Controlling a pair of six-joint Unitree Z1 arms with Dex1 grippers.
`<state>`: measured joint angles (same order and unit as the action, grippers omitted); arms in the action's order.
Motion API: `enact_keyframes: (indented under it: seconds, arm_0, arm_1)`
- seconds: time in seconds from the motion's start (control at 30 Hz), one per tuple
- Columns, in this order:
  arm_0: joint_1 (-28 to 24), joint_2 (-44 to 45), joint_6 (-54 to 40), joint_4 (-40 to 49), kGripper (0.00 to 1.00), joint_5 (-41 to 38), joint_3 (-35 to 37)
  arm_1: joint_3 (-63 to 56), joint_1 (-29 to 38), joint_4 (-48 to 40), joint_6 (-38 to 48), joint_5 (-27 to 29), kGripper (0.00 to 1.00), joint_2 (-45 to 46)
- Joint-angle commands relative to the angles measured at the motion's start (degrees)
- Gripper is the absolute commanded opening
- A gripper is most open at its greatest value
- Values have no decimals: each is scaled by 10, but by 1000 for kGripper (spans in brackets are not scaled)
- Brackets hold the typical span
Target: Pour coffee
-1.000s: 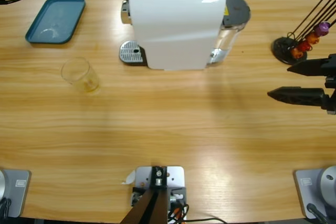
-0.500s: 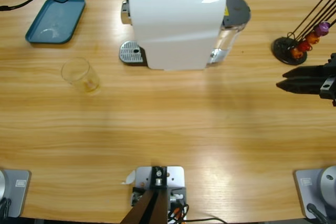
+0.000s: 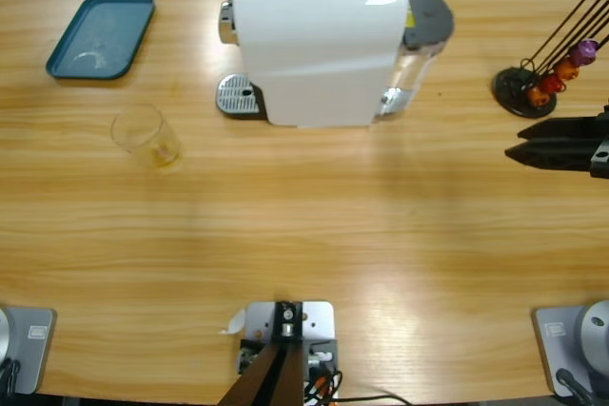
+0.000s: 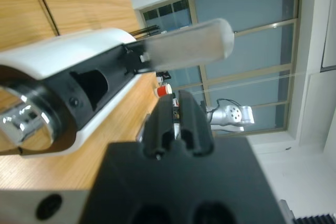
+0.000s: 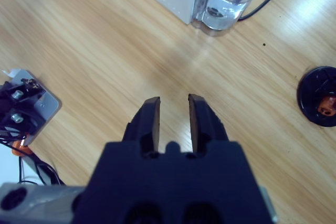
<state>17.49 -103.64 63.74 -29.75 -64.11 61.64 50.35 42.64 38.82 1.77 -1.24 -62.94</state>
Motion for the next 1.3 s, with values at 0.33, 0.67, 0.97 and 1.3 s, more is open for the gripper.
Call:
enact_keyframes:
  seconds: [0.33, 0.67, 0.97, 1.3]
  arm_0:
    - [3, 131, -266, 223, 0, 223, 21]
    - [85, 244, -574, 628, 497, 568, 123]
    - [169, 313, -603, 648, 628, 657, 47]
    - [130, 384, -606, 623, 614, 659, -84]
  arm_1:
    - [-18, -4, -3, 9, 16, 698, 12]
    - [3, -155, 38, 83, 158, 727, 55]
    - [31, -251, 15, 131, 67, 945, -36]
    - [15, -315, -70, 139, 125, 885, -100]
